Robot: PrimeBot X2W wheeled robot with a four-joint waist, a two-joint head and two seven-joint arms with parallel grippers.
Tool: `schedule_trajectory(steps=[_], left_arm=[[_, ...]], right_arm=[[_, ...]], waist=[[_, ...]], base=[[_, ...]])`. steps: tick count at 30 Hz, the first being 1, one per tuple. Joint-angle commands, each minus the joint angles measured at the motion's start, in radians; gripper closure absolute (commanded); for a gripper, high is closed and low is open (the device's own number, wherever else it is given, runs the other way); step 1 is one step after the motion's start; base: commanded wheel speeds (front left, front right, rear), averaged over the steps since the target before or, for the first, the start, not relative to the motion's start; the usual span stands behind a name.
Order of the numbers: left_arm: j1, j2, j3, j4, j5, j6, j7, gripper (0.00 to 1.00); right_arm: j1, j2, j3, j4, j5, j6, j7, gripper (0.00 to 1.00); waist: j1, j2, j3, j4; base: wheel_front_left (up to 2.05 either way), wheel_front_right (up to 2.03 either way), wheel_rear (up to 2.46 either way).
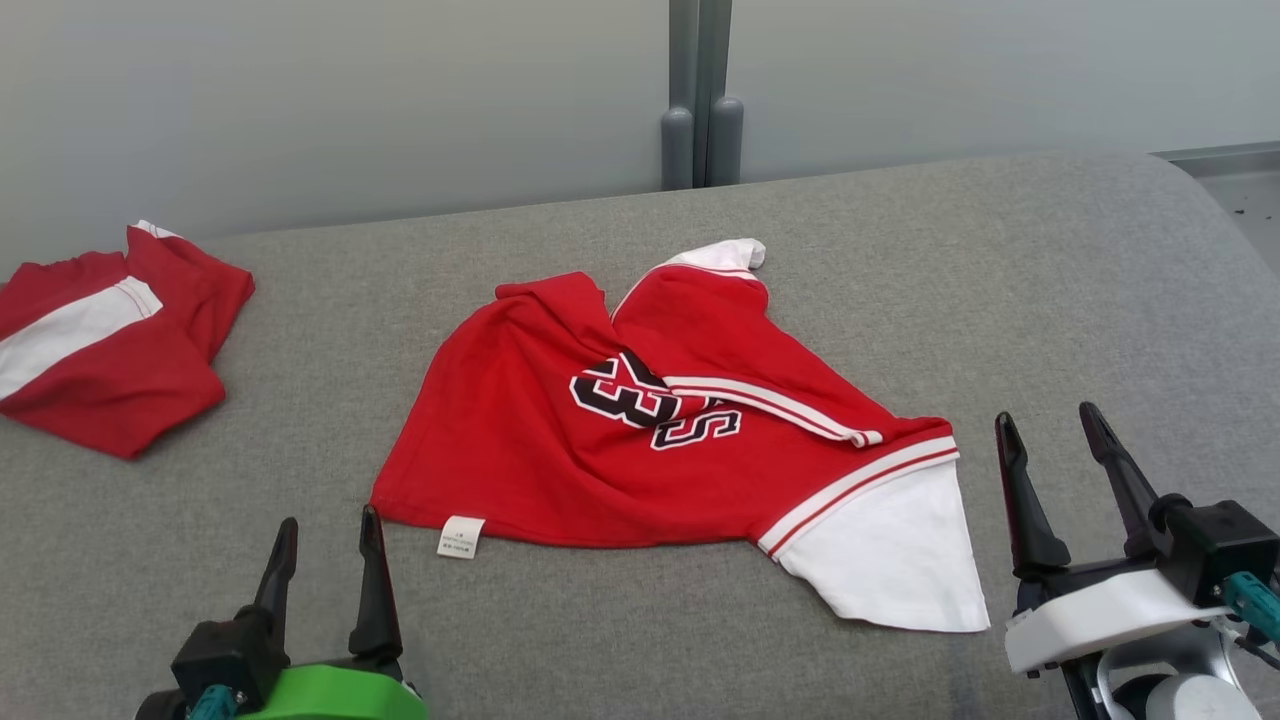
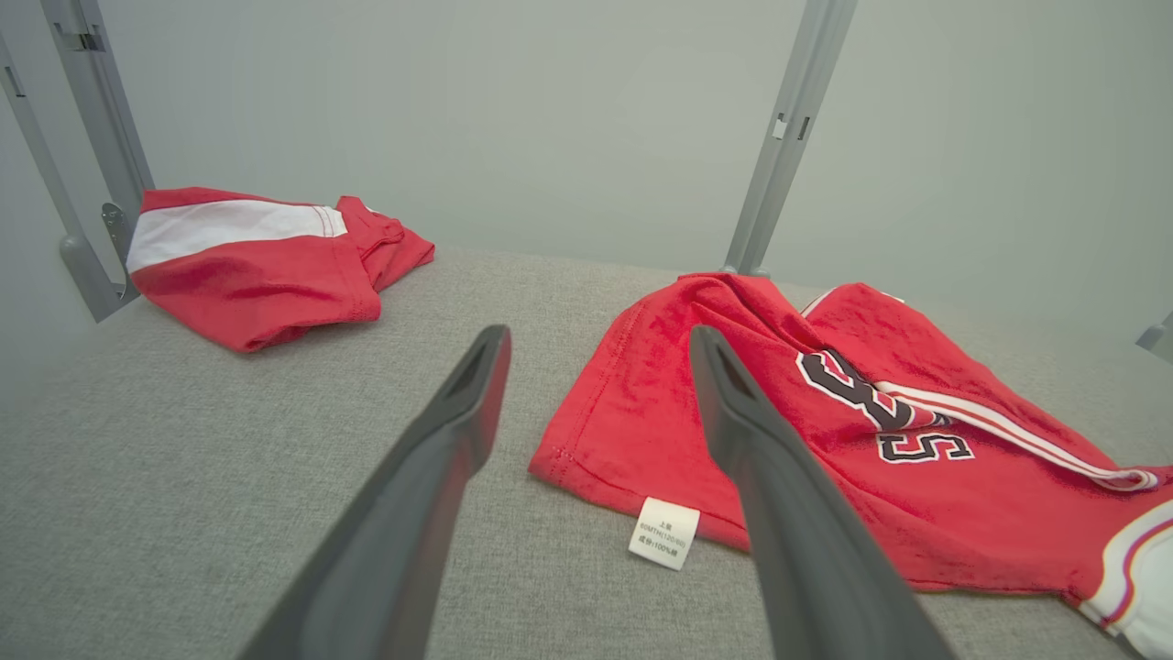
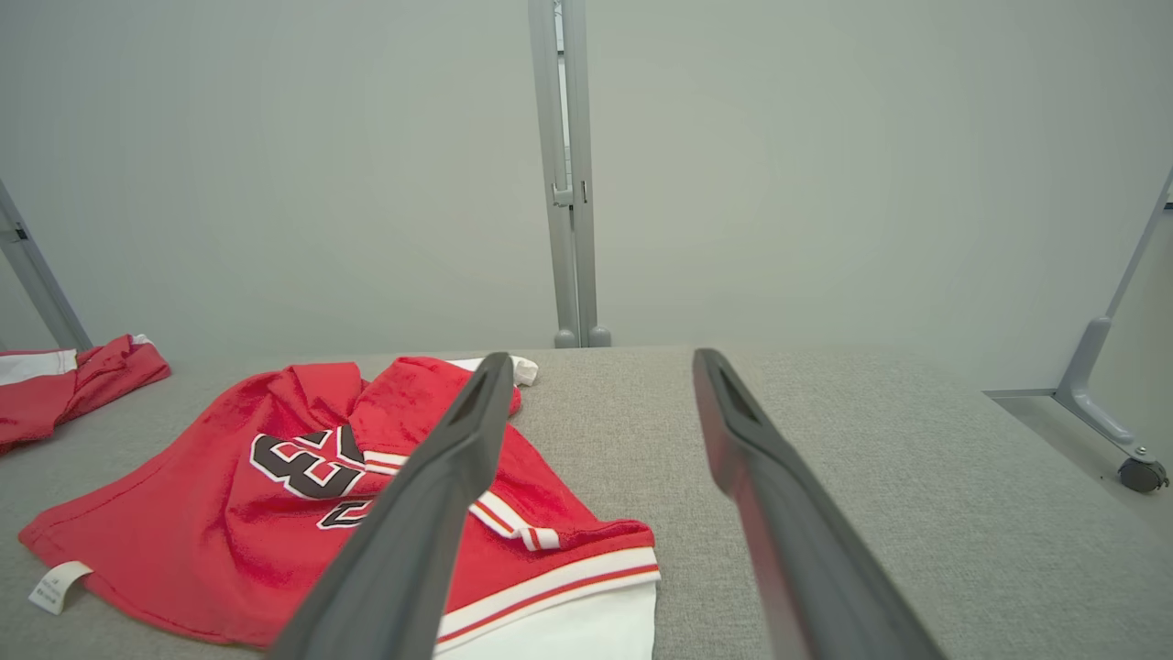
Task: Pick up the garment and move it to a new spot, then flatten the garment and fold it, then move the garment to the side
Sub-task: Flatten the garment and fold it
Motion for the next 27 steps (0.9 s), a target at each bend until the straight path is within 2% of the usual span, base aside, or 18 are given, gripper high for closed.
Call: schedule_trajectory(steps=[1,9,27], left_arm=[[0.028,-0.001,-0.004,-0.011,0.013,0.009,0.000,0.00],[0.067,-0.014,-0.013,-0.025,0.004,-0.004,0.000,0.00],[0.080,-0.005,-0.025,-0.025,-0.005,0.009,0.008,0.00]], right_arm=[[0.023,-0.001,0.002,0.003,0.007,0.000,-0.009,0.00],[0.068,-0.001,0.018,0.016,-0.001,0.000,-0.015,0.00],[0.041,-0.001,0.053,0.042,-0.017,0.000,-0.013,0.00]], waist=[[0.0000,0.0000,-0.019,0.001],[0.0000,0.0000,-0.035,0.003],[0.0000,0.0000,-0.055,0.002]], base=[[0.00,0.00,0.00],[0.00,0.00,0.00],[0.00,0.00,0.00]])
